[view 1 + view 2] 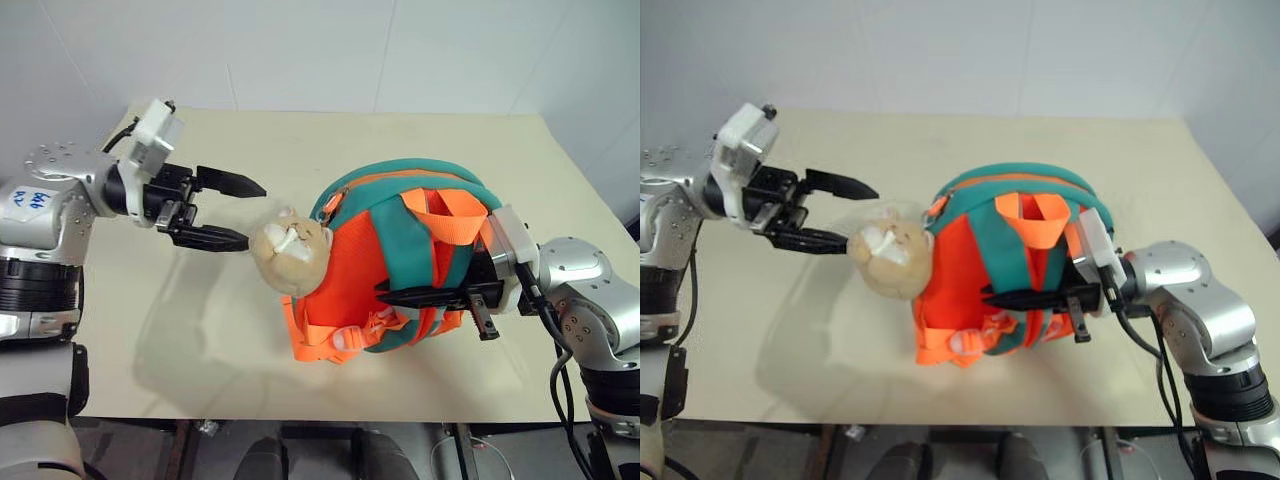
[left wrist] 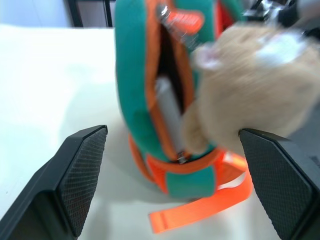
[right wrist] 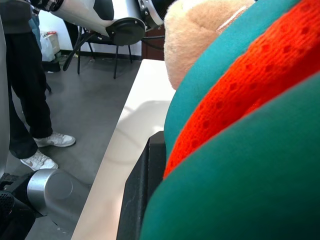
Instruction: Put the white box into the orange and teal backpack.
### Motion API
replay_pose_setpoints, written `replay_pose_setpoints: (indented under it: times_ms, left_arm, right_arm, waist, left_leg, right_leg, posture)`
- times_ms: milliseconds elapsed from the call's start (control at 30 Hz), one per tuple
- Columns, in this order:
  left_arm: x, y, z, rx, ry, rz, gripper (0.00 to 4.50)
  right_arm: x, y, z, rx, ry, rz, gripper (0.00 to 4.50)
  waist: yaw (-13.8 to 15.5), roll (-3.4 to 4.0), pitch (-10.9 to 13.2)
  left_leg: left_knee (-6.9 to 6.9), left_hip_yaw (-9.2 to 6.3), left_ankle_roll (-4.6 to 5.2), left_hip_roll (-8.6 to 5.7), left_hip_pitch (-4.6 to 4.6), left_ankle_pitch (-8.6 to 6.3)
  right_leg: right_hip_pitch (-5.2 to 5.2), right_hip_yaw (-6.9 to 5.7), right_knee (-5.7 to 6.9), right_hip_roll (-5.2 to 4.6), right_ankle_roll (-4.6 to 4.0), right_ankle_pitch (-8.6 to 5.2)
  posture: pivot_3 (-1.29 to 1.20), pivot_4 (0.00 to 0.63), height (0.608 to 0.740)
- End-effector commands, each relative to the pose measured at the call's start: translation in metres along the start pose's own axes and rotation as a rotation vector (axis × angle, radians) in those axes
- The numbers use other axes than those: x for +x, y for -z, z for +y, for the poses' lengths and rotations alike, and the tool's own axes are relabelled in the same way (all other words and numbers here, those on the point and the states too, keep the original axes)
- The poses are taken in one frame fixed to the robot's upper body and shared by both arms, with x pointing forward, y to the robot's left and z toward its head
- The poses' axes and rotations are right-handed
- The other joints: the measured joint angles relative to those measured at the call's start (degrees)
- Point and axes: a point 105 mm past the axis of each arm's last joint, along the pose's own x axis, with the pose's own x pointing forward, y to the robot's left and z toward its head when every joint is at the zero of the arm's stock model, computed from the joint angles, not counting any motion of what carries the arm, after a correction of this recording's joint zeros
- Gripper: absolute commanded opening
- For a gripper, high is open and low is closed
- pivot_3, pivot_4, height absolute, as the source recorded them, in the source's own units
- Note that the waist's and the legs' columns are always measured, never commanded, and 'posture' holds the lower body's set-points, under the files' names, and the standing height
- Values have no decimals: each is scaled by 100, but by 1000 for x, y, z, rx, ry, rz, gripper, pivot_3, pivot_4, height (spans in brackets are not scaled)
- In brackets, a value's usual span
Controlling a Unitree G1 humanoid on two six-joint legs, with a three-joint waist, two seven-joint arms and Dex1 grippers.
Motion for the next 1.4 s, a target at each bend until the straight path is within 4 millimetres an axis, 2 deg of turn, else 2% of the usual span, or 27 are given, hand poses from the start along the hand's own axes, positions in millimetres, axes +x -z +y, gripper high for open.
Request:
replay_pose_setpoints:
  times_ms: [33,300,433,767,867,1033,1133,1400]
  left_arm:
    - [-9,-31,-19,46,12,-98,4495]
    - [6,-35,-36,-25,13,-135,4495]
    - [14,-30,-42,-88,17,-104,4495]
    - [15,-2,-19,-115,-98,-79,4495]
    - [26,7,-16,-120,-68,-60,4495]
    - [46,11,-19,-169,27,-94,4495]
    - [54,23,-13,-191,25,-49,4495]
    - [69,27,-9,-184,29,-8,4495]
  right_arm:
    - [-4,-8,2,-76,10,0,489]
    - [5,3,13,-76,-20,7,489]
    - [9,5,17,-64,-22,0,489]
    - [10,9,18,-51,-19,1,489]
    - [11,9,17,-52,-16,3,489]
    - [11,10,16,-57,-11,11,489]
    - [11,9,16,-60,-8,14,489]
    - [9,10,15,-61,1,27,489]
  waist:
    - [-5,0,0]
    - [-2,-1,0]
    - [-7,0,0]
    - [-6,0,0]
    - [4,0,0]
    - [0,0,0]
    - [-8,0,0]
    - [0,0,0]
  left_leg:
    - [0,-1,0,1,0,0]
    - [1,-6,0,1,5,0]
    - [1,-8,0,1,7,0]
    - [-1,-2,-1,-1,21,1]
    - [-1,-1,-1,-2,21,1]
    - [-1,-2,-1,-2,21,1]
    - [-2,-3,-1,-2,23,1]
    - [-12,-4,0,-2,77,0]
  right_leg:
    - [0,0,1,0,0,0]
    - [3,-2,4,1,0,0]
    - [3,2,5,0,0,0]
    - [14,2,4,2,-2,0]
    - [17,0,0,2,-2,0]
    - [21,0,-2,2,-2,0]
    - [21,0,-1,2,-2,0]
    - [80,-3,-30,1,-2,0]
  posture:
    - [0,150,740]
    - [0,150,740]
    - [0,150,740]
    - [0,150,740]
    - [0,150,740]
    - [0,150,740]
    - [0,150,740]
    - [0,150,740]
